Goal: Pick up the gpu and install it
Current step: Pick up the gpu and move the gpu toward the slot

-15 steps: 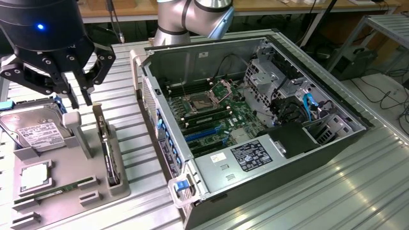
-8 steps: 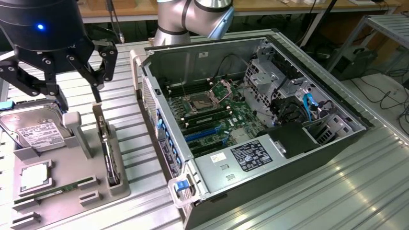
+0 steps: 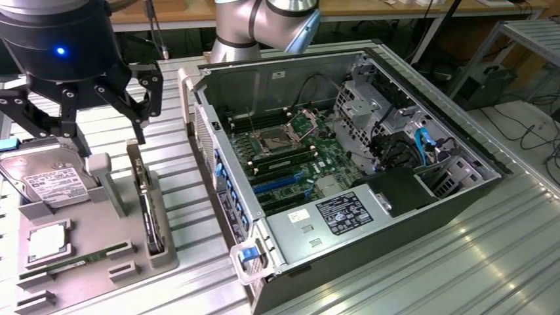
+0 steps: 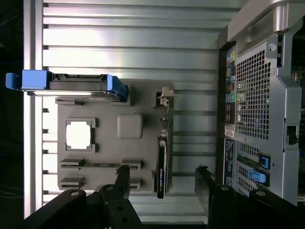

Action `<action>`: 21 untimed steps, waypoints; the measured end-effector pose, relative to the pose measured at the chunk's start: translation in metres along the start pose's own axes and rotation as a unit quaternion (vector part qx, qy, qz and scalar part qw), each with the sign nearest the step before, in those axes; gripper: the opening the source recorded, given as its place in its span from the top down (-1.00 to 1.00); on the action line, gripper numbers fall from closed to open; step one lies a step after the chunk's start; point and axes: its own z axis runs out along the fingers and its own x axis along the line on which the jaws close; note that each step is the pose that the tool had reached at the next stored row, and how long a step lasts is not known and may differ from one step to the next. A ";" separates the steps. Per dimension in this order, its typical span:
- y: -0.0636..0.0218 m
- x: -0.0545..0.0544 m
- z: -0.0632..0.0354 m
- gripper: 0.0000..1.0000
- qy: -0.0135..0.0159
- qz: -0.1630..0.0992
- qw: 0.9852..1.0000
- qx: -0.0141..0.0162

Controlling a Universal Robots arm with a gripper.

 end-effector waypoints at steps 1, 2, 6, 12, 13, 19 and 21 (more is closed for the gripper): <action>-0.0002 0.000 0.0019 -0.33 0.000 0.000 1.000 0.000; -0.0004 0.000 0.0037 -0.33 0.000 0.000 1.000 0.000; -0.0010 -0.001 0.0106 -0.33 0.004 -0.001 1.000 0.000; -0.0016 -0.007 0.0201 -0.33 0.009 0.000 1.000 0.000; -0.0016 -0.007 0.0219 -0.33 0.009 -0.001 1.000 0.000; -0.0022 -0.006 0.0336 -0.33 0.009 -0.001 1.000 0.000; -0.0026 -0.006 0.0372 -0.33 0.009 -0.001 1.000 0.000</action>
